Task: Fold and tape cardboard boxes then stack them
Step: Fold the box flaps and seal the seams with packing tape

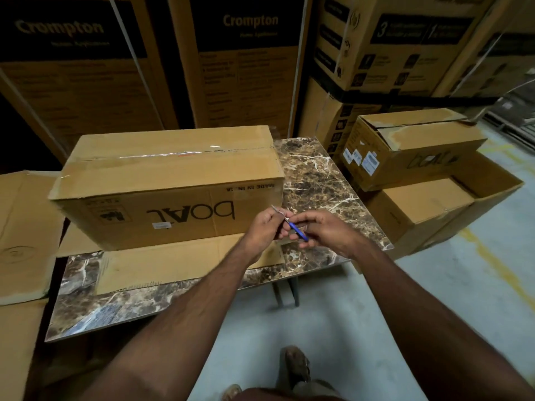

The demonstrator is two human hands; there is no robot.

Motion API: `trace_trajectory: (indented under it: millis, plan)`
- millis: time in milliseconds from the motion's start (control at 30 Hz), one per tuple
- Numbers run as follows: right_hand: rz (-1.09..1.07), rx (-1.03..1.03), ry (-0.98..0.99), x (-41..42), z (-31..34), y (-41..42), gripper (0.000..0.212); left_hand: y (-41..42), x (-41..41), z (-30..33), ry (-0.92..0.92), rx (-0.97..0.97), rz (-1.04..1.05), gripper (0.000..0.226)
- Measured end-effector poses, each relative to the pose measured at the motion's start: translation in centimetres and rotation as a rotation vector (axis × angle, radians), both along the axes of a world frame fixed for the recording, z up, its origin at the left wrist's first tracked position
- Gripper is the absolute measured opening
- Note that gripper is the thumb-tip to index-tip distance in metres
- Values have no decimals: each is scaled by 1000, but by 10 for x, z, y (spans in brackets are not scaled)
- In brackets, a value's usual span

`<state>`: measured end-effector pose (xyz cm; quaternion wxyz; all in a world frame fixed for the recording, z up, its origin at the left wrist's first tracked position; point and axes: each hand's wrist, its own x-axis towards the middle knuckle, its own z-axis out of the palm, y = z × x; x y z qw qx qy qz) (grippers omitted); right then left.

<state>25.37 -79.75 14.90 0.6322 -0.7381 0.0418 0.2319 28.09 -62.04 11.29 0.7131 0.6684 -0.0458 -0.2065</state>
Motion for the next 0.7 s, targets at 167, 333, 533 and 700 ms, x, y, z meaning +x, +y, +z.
trace_trajectory:
  millis: [167, 333, 533, 700]
  plan:
    - [265, -243, -23, 19, 8, -12, 40, 0, 0, -5, -11, 107, 147, 32]
    - [405, -535, -126, 63, 14, -43, 40, -6, 16, -15, 134, 284, 427, 40]
    - [682, -683, -157, 102, 2, -79, 36, -46, 15, -22, 206, 148, 562, 50]
    - [762, -590, -138, 129, -2, -85, 35, -51, 1, -41, 176, 169, 568, 51]
